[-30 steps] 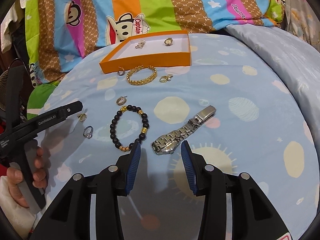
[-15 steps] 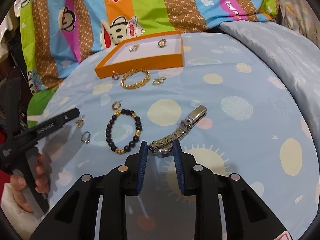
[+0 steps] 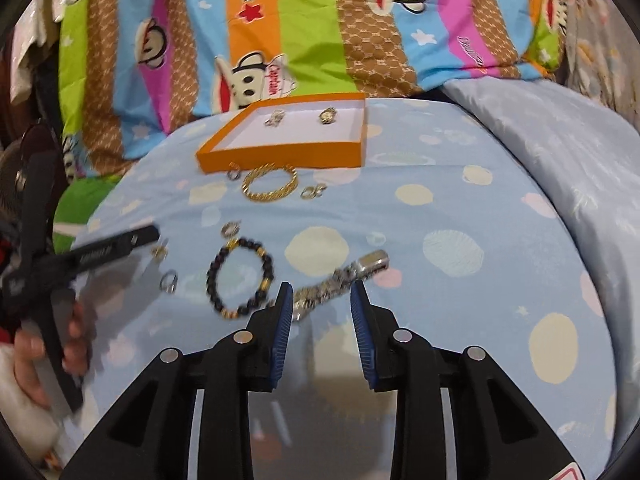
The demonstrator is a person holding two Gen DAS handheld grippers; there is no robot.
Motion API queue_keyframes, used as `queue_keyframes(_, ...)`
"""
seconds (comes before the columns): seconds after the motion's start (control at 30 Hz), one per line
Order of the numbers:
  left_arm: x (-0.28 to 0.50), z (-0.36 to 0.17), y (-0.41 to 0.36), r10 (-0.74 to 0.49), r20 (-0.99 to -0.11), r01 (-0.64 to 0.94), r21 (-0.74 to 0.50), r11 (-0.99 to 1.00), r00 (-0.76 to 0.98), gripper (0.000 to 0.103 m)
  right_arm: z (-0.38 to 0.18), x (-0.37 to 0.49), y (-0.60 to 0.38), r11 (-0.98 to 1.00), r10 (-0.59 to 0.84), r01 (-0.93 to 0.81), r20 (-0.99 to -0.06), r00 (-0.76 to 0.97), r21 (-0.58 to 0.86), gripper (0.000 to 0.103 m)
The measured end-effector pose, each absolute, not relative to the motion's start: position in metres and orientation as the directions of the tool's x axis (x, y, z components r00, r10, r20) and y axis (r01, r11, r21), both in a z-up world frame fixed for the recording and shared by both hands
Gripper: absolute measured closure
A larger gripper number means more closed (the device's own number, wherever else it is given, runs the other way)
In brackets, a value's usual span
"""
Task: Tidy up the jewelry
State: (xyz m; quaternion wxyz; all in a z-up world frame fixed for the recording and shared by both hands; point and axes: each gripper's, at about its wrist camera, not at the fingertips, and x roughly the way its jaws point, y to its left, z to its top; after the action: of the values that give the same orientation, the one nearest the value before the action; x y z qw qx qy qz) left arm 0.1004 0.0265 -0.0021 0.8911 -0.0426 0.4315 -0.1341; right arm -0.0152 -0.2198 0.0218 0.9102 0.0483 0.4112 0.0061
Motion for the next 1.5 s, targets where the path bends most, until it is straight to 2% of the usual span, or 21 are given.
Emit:
queue_keyframes(0.17, 0.099, -0.002, 0.024, -0.273, -0.759, 0.214, -0.179, 0.96, 0.592, 0.034, 0.007, -0.013, -0.194, 0.999, 0.043, -0.014, -0.766, 0.642, 0.045, 0.074)
queue_keyframes(0.5, 0.099, -0.001, 0.027, -0.273, -0.758, 0.204, -0.186, 0.961, 0.593, 0.034, -0.007, 0.01, -0.196, 0.995, 0.004, 0.075, -0.784, 0.621, 0.065, 0.069)
queue_keyframes(0.6, 0.099, -0.001, 0.027, -0.274, -0.757, 0.202, -0.19, 0.961, 0.593, 0.034, -0.006, 0.01, -0.199, 0.993, 0.01, 0.085, -0.784, 0.621, 0.081, 0.073)
queue_keyframes(1.17, 0.07, -0.001, 0.014, -0.274, -0.779, 0.269, -0.14, 0.953, 0.565, 0.034, 0.018, -0.001, -0.224, 0.981, 0.041, 0.116, -0.753, 0.656, 0.155, 0.073)
queue_keyframes(1.5, 0.069, 0.013, -0.045, -0.377, -0.773, 0.394, -0.18, 0.901, 0.51, 0.035, 0.021, -0.009, -0.233, 0.978, 0.035, 0.131, -0.748, 0.663, 0.162, 0.073)
